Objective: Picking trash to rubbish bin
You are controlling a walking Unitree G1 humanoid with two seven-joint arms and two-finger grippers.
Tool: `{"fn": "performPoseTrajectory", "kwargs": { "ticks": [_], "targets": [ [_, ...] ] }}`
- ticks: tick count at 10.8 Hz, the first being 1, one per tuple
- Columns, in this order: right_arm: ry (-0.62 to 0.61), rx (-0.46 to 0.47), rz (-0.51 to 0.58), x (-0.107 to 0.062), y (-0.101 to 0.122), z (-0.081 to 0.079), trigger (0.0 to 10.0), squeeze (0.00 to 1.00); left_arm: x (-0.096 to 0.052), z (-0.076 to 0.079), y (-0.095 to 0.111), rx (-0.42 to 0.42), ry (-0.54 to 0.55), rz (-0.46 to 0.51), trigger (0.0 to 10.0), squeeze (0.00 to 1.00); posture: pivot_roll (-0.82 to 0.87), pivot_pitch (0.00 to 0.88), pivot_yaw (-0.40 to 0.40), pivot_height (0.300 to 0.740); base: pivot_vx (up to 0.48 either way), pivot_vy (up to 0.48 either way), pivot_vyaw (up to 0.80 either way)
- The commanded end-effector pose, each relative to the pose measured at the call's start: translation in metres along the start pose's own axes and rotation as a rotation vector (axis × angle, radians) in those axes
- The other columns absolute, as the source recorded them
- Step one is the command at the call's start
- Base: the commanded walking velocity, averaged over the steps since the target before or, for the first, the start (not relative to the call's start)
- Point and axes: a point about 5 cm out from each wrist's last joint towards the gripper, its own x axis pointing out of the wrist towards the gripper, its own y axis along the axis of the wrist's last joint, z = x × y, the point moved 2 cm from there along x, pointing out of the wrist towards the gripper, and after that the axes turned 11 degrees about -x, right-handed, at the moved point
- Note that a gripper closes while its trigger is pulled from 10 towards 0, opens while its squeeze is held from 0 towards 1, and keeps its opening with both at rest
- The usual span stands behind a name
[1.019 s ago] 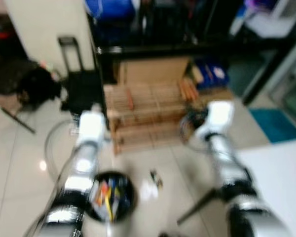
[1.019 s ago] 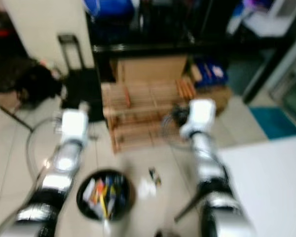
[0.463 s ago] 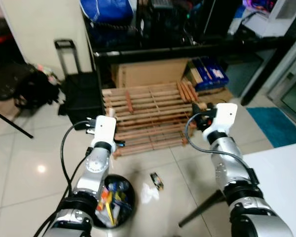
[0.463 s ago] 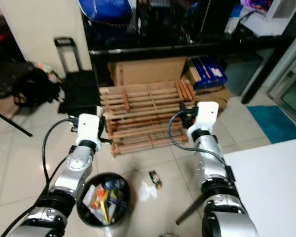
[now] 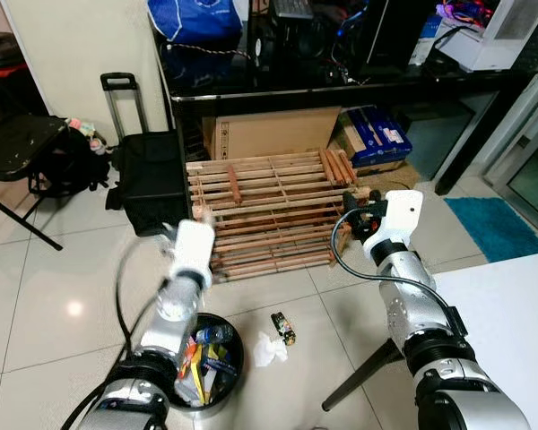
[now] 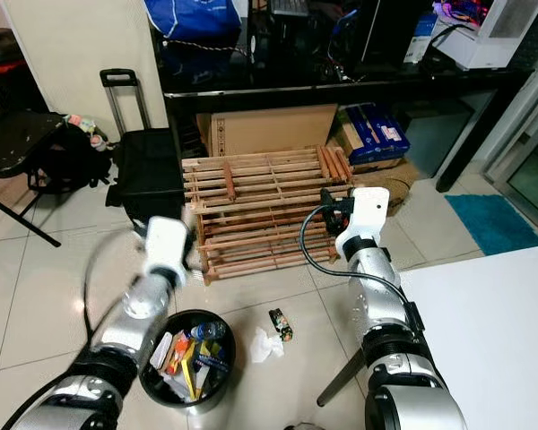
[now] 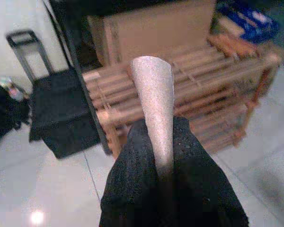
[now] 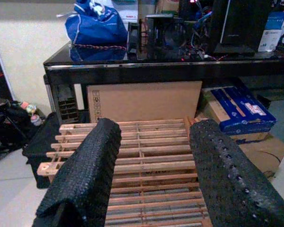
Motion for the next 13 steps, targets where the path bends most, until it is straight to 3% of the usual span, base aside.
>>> {"fn": "performPoseTrajectory", "kwargs": {
  "ticks": [1,4,8,9,10,13],
  "targets": [
    [-0.006,-0.005,-0.032,-0.003,-0.007,0.004,10.0,0.00,0.001,0.004,-0.007,0.015,-0.024,-0.043,10.0,0.00,0.01,0.021,-0.065,0.740,0.000,0.000,0.00],
    [0.004,-0.014,-0.031,-0.003,-0.006,0.003,10.0,0.00,-0.009,-0.001,-0.040,-0.017,0.020,-0.192,10.0,0.00,0.00,0.023,-0.075,0.740,0.000,0.000,0.00],
    [0.008,-0.015,-0.032,-0.003,-0.005,0.003,10.0,0.00,-0.017,-0.005,-0.057,-0.007,0.042,-0.246,10.0,0.00,0.00,0.026,-0.075,0.740,0.000,0.000,0.00],
    [0.009,-0.015,-0.032,-0.003,-0.006,0.002,10.0,0.00,-0.017,-0.005,-0.057,-0.004,0.045,-0.245,10.0,0.63,0.01,0.027,-0.075,0.740,0.000,0.000,0.00],
    [0.010,-0.014,-0.033,-0.003,-0.006,0.002,10.0,0.00,-0.016,-0.006,-0.056,-0.001,0.048,-0.242,10.0,1.00,0.01,0.027,-0.074,0.740,0.000,0.000,0.00],
    [0.006,-0.013,-0.032,-0.003,-0.005,0.002,10.0,0.00,-0.012,-0.005,-0.050,0.003,0.040,-0.227,10.0,1.00,0.00,0.023,-0.071,0.740,0.000,0.000,0.00]
  ]
}}
